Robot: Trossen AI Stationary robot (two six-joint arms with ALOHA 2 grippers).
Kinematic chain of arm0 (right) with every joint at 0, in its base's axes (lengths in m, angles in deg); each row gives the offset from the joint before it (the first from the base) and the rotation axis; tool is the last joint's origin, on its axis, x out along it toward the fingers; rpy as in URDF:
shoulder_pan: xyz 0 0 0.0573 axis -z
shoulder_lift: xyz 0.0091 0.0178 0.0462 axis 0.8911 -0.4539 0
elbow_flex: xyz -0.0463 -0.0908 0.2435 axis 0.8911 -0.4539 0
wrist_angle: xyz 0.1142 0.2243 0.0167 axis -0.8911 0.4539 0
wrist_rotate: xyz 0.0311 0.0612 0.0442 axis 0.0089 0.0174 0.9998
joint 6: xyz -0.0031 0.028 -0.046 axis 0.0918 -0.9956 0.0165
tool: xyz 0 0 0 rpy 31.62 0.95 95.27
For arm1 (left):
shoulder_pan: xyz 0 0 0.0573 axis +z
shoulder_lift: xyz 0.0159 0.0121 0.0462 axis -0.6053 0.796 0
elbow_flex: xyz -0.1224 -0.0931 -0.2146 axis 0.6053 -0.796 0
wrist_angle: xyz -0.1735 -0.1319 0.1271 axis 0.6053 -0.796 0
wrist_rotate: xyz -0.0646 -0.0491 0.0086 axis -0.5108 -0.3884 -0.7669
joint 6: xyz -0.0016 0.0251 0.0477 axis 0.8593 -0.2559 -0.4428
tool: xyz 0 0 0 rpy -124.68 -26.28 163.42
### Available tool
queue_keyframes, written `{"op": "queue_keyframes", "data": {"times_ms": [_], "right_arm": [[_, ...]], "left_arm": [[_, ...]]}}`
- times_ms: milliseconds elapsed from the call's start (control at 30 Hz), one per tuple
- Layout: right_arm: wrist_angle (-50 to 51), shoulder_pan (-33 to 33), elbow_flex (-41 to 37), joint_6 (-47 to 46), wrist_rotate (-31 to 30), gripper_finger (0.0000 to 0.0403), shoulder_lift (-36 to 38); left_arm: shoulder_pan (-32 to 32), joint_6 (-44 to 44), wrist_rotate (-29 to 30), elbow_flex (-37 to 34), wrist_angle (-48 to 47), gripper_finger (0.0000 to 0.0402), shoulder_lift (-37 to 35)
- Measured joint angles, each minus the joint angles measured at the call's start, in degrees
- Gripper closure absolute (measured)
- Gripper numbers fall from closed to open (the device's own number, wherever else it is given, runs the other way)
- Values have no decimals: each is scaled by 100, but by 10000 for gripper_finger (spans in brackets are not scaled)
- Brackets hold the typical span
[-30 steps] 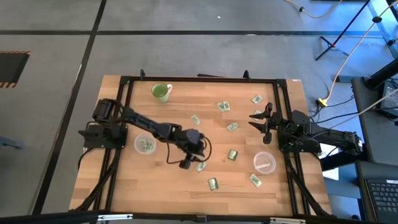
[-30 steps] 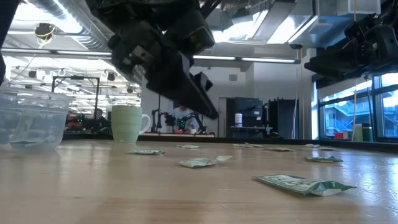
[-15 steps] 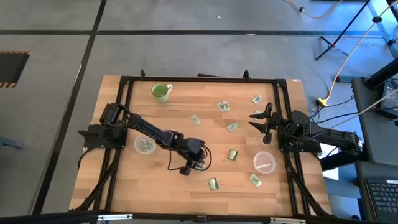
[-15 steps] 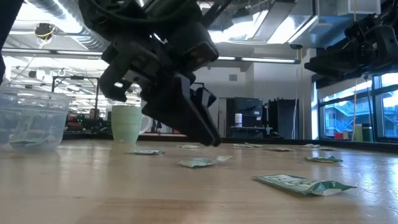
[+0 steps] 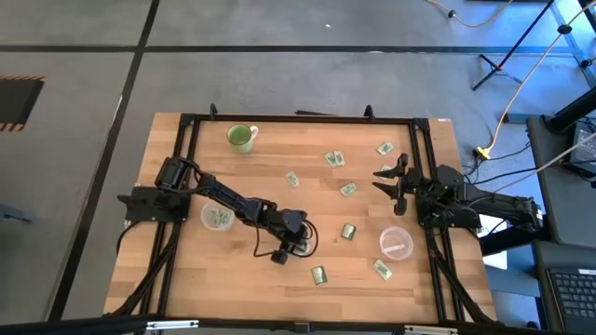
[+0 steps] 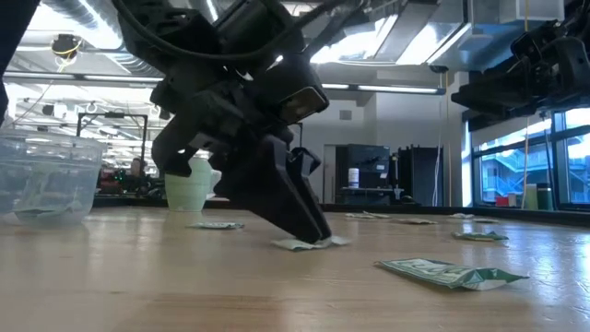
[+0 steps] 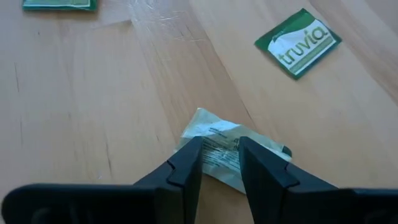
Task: Pick and place items into bin
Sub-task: Put the stevia packet into the left transparent bin
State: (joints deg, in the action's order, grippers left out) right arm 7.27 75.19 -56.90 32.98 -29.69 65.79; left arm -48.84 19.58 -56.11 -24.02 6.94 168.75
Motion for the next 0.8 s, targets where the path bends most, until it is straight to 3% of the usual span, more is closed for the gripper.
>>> {"op": "queue_keyframes", "data": {"times_ms": [800], "right_arm": [[0,2,-1,-11,0,253,0]], "left_arm": [[7,96,-198,-36,-218,398,-99]]}}
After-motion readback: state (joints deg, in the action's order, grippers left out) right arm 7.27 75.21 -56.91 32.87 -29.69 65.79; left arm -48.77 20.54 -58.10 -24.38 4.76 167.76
